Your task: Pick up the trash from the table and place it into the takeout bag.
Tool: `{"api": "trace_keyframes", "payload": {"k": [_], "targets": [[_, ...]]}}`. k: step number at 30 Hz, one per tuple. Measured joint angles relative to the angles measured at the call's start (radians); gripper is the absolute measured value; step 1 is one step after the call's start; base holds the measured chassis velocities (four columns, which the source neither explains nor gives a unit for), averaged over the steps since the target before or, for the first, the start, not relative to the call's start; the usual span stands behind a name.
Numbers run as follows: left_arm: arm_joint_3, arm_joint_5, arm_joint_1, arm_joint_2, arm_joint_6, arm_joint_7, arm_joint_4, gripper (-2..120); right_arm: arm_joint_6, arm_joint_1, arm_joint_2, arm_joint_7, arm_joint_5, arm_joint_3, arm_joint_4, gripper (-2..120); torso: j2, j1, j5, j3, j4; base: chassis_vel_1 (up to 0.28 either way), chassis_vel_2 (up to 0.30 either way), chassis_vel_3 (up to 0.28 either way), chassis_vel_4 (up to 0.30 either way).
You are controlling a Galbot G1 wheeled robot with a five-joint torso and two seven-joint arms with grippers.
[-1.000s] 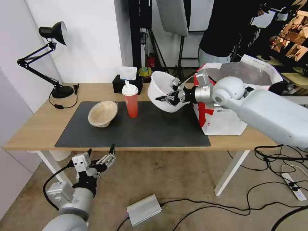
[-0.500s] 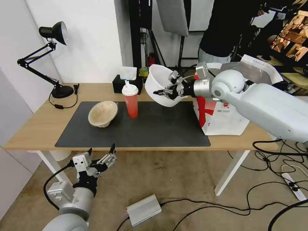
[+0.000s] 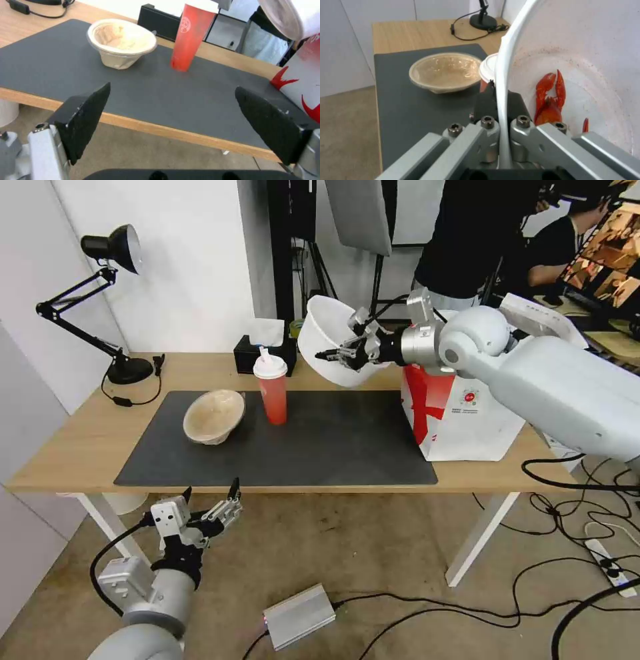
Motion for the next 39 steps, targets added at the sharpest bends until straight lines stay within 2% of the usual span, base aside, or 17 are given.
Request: {"api": "trace_keyframes", "payload": {"k": [39], "targets": [[-0.003,-0.007,0.011,0.015,0.000,-0.001,-0.023,100,-0.005,0.132,0.028,0.006,0.057,-0.016,-0.064,0,0.000,0.000,0.0000,0.000,0.0000,0.000,0.000,0.000,0.000]]}}
